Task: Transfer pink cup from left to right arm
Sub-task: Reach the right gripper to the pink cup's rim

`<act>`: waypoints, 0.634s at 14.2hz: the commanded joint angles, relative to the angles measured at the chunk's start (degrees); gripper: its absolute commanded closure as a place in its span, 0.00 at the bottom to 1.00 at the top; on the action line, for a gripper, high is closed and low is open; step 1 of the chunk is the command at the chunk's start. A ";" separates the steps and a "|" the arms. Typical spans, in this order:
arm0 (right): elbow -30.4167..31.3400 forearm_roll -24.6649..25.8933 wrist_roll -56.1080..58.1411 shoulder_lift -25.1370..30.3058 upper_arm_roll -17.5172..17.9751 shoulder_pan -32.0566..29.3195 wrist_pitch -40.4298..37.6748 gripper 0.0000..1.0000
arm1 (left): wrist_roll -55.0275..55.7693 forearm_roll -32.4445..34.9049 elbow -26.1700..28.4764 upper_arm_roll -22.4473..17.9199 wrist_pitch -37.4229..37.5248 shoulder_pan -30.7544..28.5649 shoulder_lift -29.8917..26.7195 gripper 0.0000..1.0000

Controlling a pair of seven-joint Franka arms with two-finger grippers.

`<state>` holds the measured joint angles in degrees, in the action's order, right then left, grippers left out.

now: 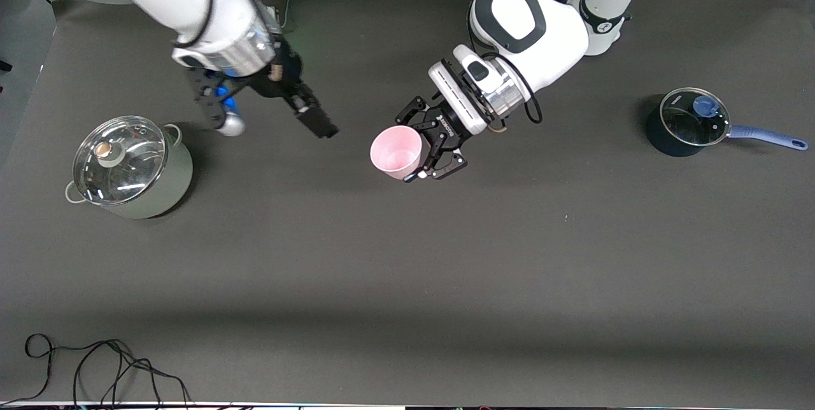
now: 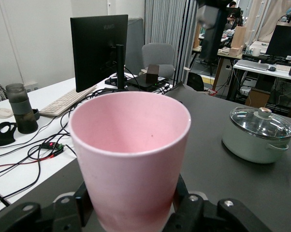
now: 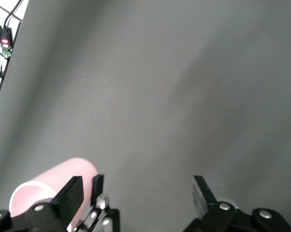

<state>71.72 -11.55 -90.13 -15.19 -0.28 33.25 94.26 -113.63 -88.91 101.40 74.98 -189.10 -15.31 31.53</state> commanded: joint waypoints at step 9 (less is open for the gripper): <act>-6.60 4.35 -2.69 -5.73 -0.68 5.33 2.94 0.00 | 0.42 -1.09 -2.53 -1.06 -1.27 2.39 0.55 0.79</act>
<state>67.74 -8.77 -92.77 -18.76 -0.31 37.05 96.80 -113.28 -89.02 100.60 74.70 -189.23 -14.55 31.70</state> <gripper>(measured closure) 0.000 0.344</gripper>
